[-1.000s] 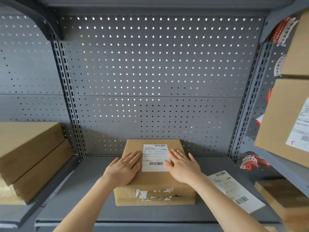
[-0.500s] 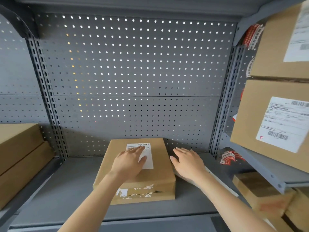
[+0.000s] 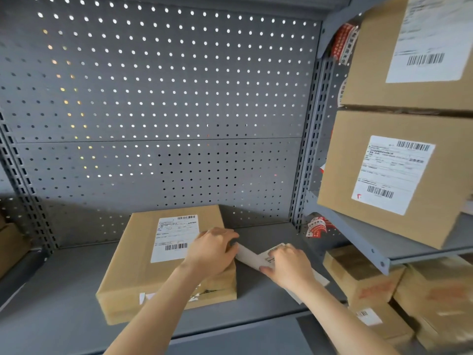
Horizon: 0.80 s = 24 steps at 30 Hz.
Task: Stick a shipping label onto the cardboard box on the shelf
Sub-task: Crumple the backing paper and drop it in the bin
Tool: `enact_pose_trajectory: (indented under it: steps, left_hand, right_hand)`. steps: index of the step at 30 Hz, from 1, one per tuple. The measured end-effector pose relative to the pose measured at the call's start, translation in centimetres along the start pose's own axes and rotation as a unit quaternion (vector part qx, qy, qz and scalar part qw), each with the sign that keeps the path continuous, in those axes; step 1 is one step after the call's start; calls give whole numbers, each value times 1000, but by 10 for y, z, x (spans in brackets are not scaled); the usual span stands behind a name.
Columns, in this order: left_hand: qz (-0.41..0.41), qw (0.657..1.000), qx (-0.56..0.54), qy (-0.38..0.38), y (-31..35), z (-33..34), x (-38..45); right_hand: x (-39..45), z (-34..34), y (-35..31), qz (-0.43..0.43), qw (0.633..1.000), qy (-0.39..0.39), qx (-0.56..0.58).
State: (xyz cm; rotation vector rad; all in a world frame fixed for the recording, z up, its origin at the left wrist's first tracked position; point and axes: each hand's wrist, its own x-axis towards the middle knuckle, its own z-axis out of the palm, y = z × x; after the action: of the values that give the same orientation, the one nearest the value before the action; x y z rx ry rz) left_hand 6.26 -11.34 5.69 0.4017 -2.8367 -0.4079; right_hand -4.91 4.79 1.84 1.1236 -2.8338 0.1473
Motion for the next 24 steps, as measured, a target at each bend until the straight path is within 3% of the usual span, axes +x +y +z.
enact_pose_trajectory:
  steps: [6,11,16,24]
  left_hand:
    - [24,1000,-3,1,6,7,5]
    - [28,999,7,15,3,7,7]
    - [29,995,6,97,-4,-7,7]
    - [-22,965,43,259,-62,-60,-41]
  right_hand:
    - [-7,3,0,7,1000,14,6]
    - [-8,-14,-3,19,994,80,67]
    - [0,-46,-22,-22,973,189,129]
    - [19,-66,-96,-129,946,212,210]
